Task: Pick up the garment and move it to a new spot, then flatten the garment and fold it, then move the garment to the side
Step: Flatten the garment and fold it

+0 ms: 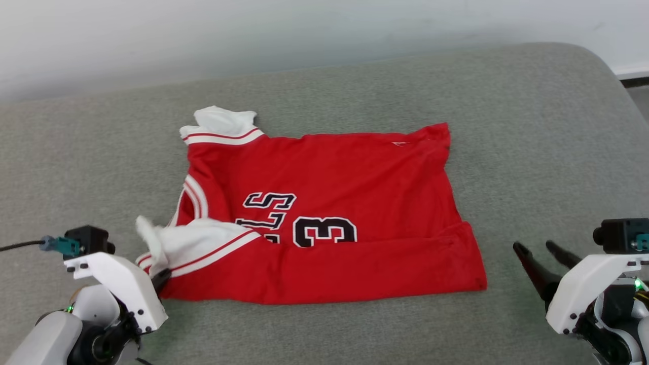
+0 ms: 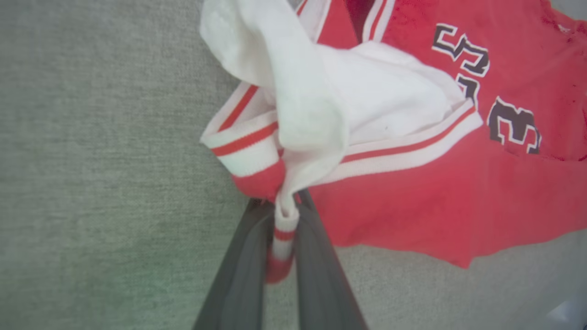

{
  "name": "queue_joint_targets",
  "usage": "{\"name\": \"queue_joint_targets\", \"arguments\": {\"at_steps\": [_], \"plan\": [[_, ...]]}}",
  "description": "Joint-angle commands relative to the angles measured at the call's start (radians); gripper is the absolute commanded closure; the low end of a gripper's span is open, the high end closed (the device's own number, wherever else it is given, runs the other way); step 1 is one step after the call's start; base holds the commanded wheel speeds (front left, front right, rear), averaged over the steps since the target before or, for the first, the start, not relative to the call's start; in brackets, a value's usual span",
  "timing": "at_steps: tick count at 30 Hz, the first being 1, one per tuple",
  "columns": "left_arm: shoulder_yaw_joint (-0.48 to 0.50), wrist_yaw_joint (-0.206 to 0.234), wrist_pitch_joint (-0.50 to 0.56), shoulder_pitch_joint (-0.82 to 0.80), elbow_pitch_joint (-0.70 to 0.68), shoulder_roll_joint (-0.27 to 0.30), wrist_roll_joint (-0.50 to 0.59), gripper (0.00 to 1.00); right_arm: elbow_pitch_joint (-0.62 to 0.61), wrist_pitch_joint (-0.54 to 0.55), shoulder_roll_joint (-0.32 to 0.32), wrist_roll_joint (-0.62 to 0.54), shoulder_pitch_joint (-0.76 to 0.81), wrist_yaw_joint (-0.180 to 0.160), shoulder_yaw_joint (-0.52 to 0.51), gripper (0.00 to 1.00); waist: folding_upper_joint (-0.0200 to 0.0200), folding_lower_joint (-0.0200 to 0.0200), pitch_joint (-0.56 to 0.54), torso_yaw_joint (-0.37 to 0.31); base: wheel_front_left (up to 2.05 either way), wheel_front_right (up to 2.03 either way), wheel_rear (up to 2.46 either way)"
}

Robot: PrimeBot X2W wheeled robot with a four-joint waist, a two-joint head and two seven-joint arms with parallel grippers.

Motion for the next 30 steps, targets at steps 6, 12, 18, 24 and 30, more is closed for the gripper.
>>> {"name": "queue_joint_targets", "arguments": {"at_steps": [6,12,18,24,30], "plan": [[-0.013,0.012,-0.045,-0.038,-0.087,-0.009,0.050,1.00,0.004,0.274,-0.035,0.103,-0.026,-0.001,0.039,0.00,-0.0001,0.0000,0.026,0.069,0.00,0.00,0.00],[-0.028,0.020,-0.059,-0.062,-0.138,-0.023,0.077,1.00,0.064,0.328,-0.029,0.143,-0.075,-0.001,0.075,0.00,-0.0001,0.0000,0.073,0.117,0.00,0.00,0.00],[-0.035,0.017,-0.079,-0.072,-0.146,-0.032,0.094,1.00,0.140,0.358,-0.015,0.190,-0.104,0.000,0.154,0.80,-0.0001,0.0000,0.093,0.142,0.00,0.00,0.00],[-0.047,0.010,-0.076,-0.057,-0.133,-0.041,0.086,1.00,0.166,0.345,-0.047,0.225,-0.127,0.000,0.191,1.00,-0.0001,0.0000,0.074,0.148,0.00,0.00,0.00],[-0.051,0.003,-0.088,-0.025,-0.117,-0.042,0.078,1.00,0.148,0.309,-0.088,0.231,-0.131,0.000,0.214,1.00,-0.0001,0.0000,0.005,0.144,0.00,0.00,0.00]]}}
